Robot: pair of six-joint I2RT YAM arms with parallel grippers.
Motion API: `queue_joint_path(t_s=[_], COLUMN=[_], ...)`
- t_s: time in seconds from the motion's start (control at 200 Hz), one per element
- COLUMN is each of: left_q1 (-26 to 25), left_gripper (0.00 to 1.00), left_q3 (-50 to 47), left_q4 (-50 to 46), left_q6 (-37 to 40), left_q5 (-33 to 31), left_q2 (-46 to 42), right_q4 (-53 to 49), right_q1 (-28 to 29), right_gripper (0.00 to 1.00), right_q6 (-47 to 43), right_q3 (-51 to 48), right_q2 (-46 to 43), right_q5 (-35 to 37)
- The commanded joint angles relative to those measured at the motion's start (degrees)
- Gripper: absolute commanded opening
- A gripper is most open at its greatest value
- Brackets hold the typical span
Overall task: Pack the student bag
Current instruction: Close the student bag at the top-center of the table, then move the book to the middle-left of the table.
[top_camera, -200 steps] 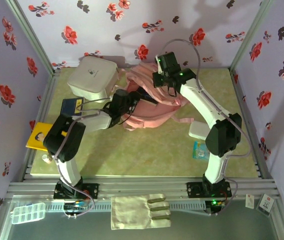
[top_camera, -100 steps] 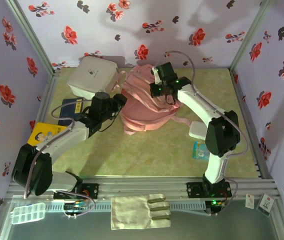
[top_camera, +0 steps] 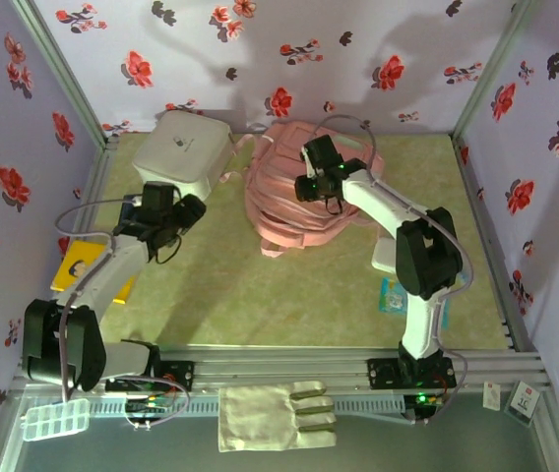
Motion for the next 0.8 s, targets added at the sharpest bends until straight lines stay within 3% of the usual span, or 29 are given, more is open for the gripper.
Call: queue_joint_path(t_s=[0.0, 0.075, 0.165, 0.485, 0.795], left_q1=[5.06, 8.35, 12.11, 19.85, 20.14], left_gripper=[0.87, 0.89, 0.91, 0.95, 0.93], left_q3=[1.87, 2.09, 1.93, 2.66, 10.65], left_q4=[-5.65, -6.37, -7.17, -6.79, -8.86], left_q6=[9.72, 12.27, 13.61, 17.3, 24.68], left_q5=[-1.8, -2.81, -3.47, -5.38, -1.48], left_q2=[1.95, 3.46, 5.46, 12.62, 19.39], right_q4=[3.42, 5.29, 7.66, 11.43, 11.28], right_q1=[-0.7, -0.78, -0.87, -0.96, -0.86], right_gripper=[0.58, 0.69, 0.74, 0.75, 0.75], right_q6=[3.05, 5.08, 6.77, 10.85, 12.25], right_q3=[-0.39, -2.35, -4.87, -8.62, -8.32], right_q2=[-2.96, -5.76, -8.28, -11.18, -9.62], right_q5=[-0.82, -0.41, -0.23, -6.07, -8.33])
